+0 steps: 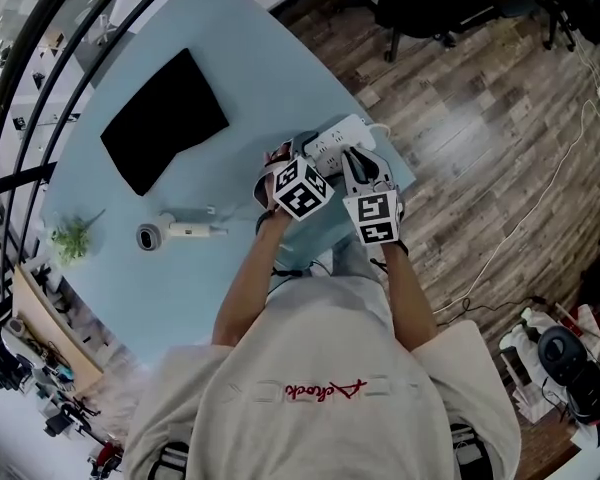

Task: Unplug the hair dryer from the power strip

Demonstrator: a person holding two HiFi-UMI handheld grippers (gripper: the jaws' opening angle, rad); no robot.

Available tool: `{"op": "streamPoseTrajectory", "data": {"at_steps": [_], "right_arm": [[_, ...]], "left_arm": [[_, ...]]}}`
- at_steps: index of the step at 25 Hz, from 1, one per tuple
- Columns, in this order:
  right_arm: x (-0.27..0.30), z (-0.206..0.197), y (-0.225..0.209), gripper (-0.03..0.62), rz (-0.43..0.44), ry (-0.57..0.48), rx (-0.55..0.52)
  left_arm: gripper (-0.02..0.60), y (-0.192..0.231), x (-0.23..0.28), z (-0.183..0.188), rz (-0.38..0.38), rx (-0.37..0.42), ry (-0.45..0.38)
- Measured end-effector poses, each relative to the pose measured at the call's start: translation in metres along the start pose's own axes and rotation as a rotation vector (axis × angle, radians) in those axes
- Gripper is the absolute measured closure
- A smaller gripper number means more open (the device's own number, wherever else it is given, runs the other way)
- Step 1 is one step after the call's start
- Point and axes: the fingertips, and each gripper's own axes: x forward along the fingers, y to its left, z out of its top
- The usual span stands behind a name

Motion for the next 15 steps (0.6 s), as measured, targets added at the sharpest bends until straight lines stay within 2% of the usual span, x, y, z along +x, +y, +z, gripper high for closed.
{"op": "streamPoseTrajectory", "data": {"at_steps": [5,9,15], "right_arm": [[0.0047,0.003,-0.001,0.536,0.009,0.007,0.004],[0.003,0.002,-0.0015,0.536,0.015,0.009,0.006],[-0.0002,-0.0017,-0.0033,0.537,0.006,0.007,0.002]], "left_arm": [[0.16,0.0011,-0.0005,-0.0003,-0.011,-0.017,-0.026],[0.158,0.0015,0.0013,-0.0007,-0.005,-0.039,-0.022],[0.158,-0.0028,0.0043,-0.0005,-0.036,-0.035,-0.011]]}}
